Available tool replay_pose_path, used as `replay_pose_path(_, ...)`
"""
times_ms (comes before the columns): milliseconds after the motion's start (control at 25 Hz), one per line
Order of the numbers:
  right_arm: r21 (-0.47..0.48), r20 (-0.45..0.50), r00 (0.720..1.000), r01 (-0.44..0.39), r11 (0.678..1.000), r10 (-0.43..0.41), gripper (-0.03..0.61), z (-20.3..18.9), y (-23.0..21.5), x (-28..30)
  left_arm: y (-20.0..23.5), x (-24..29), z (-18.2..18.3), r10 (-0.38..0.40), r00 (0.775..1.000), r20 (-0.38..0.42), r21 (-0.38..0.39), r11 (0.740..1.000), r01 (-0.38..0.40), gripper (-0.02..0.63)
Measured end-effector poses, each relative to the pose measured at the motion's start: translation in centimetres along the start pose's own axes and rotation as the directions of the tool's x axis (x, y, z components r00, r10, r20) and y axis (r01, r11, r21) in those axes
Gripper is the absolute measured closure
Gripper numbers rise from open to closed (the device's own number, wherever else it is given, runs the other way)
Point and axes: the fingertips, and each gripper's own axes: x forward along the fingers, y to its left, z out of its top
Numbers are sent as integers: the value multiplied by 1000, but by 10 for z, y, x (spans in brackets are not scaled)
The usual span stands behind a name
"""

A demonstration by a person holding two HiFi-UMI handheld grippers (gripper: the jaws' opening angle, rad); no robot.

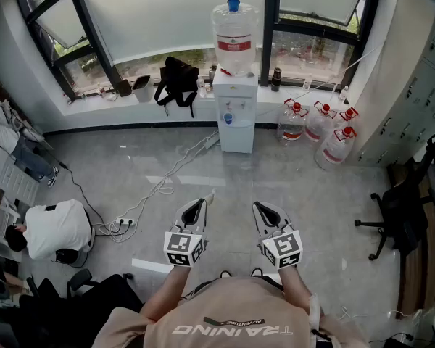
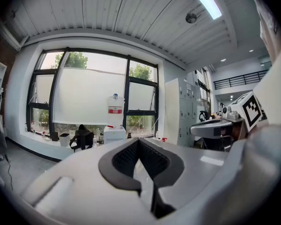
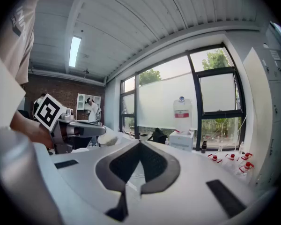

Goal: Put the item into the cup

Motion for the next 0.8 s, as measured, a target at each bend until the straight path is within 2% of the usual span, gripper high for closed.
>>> replay_pose_path(400, -50, -36, 999, -1, 999, 0, 568, -11, 1, 13, 11, 6, -11, -8, 1000, 3, -31, 999, 8, 606)
replay_pose_path(640, -28, -10, 1000, 1, 1000, -1, 568, -7, -21, 31, 20, 27, -10, 14, 1000, -7, -46, 999, -14, 606)
replay_pose_path(800, -17, -18, 1000, -10, 1000, 9, 568, -10, -45, 46, 17, 57, 0, 1, 1000, -15, -31, 1000, -2, 606)
